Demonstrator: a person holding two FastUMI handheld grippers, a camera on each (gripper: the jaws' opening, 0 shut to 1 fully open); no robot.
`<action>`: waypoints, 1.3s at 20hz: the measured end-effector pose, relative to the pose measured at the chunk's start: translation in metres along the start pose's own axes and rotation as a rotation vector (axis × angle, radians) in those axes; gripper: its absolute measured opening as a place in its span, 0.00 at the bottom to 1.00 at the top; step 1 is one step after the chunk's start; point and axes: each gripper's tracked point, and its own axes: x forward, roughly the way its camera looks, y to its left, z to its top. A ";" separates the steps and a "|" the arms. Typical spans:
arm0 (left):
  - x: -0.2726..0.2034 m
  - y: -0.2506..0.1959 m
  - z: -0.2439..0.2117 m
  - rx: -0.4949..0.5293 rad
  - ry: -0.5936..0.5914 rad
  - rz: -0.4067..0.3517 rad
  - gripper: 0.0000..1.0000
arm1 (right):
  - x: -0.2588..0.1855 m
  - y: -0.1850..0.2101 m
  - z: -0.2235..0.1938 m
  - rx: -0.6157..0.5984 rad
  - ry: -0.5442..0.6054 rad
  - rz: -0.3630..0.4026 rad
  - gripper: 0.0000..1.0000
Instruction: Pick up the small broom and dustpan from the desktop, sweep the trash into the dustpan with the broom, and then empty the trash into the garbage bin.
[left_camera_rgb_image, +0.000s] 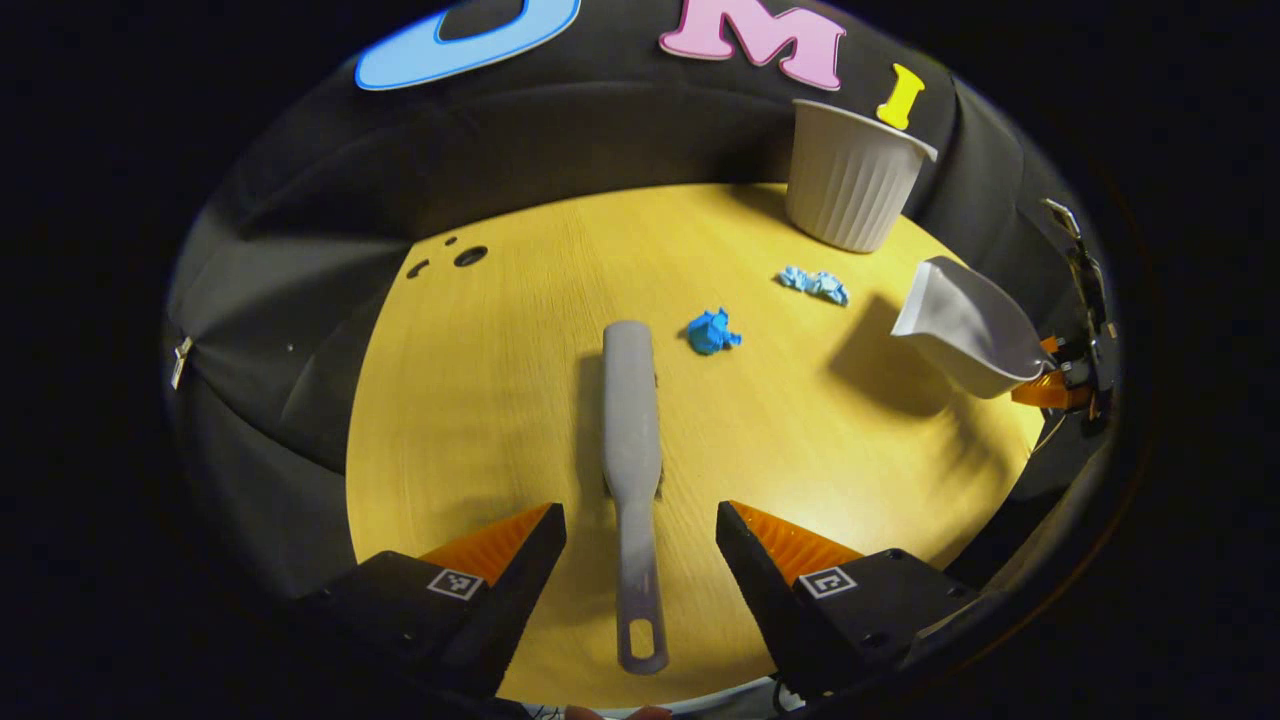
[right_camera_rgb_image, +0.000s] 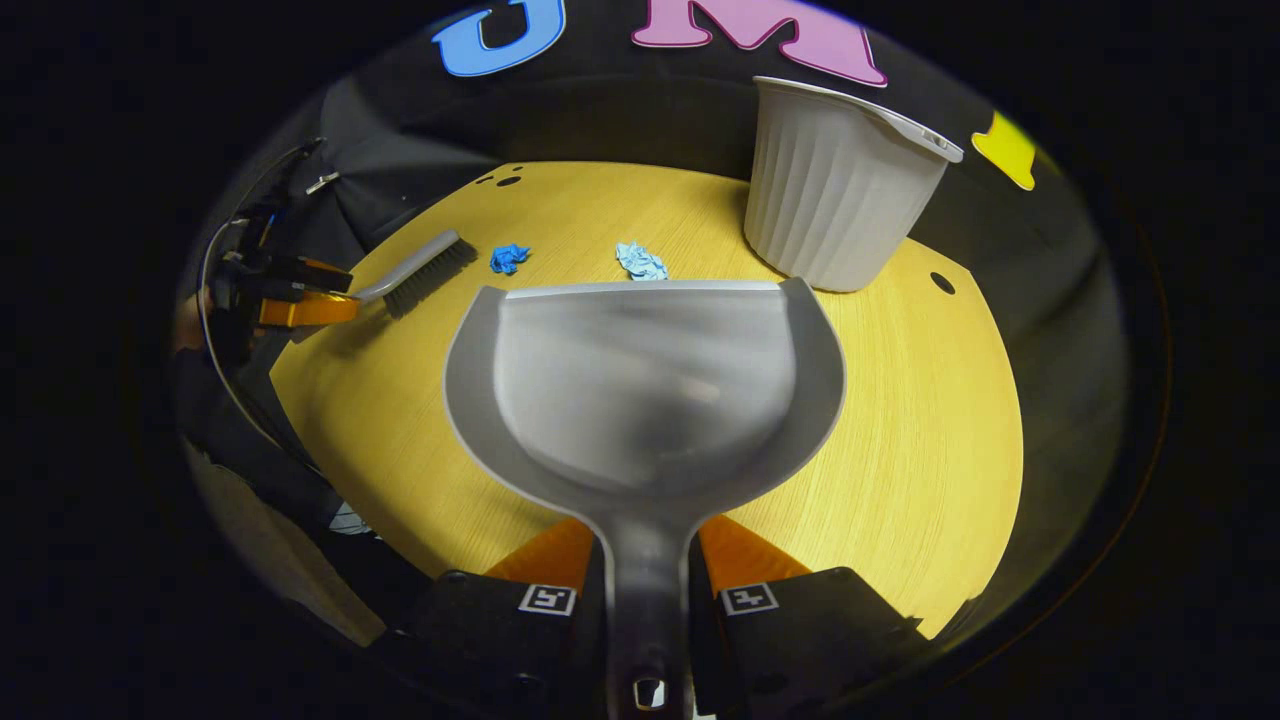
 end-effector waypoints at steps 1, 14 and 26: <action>0.008 0.002 -0.004 -0.003 0.030 0.008 0.98 | 0.000 -0.001 -0.001 0.000 0.001 -0.006 0.37; 0.047 0.002 -0.021 -0.051 0.145 0.010 0.78 | -0.007 -0.007 -0.007 0.025 0.008 -0.009 0.37; 0.053 0.018 0.039 -0.031 0.060 0.069 0.27 | 0.014 -0.042 0.004 -0.245 0.220 0.085 0.37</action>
